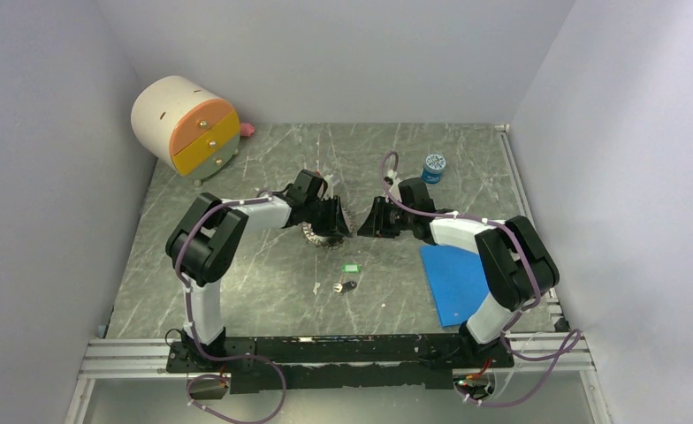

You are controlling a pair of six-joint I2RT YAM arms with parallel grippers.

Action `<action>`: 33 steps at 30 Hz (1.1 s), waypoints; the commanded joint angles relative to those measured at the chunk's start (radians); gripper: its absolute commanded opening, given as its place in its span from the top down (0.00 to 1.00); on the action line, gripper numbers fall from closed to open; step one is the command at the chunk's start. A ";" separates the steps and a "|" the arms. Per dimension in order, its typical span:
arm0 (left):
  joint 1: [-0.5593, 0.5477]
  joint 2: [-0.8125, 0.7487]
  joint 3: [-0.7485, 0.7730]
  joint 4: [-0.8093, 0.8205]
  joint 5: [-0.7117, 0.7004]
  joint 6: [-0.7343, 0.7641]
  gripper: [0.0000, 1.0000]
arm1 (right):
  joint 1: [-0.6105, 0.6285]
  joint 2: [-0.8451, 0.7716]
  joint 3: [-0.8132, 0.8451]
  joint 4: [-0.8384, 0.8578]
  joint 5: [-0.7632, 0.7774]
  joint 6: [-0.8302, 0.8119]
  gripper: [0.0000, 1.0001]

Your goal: Put the keys on the keyring

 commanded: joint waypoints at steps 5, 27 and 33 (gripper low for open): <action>-0.012 0.014 0.031 0.016 0.001 0.006 0.82 | -0.005 -0.034 0.001 0.015 -0.008 -0.013 0.66; -0.013 -0.451 -0.052 -0.125 -0.086 0.239 0.97 | -0.009 -0.396 0.000 0.037 -0.015 -0.196 0.31; -0.013 -0.570 -0.049 -0.198 -0.033 0.331 0.97 | -0.012 -0.482 0.004 0.126 -0.080 -0.276 0.19</action>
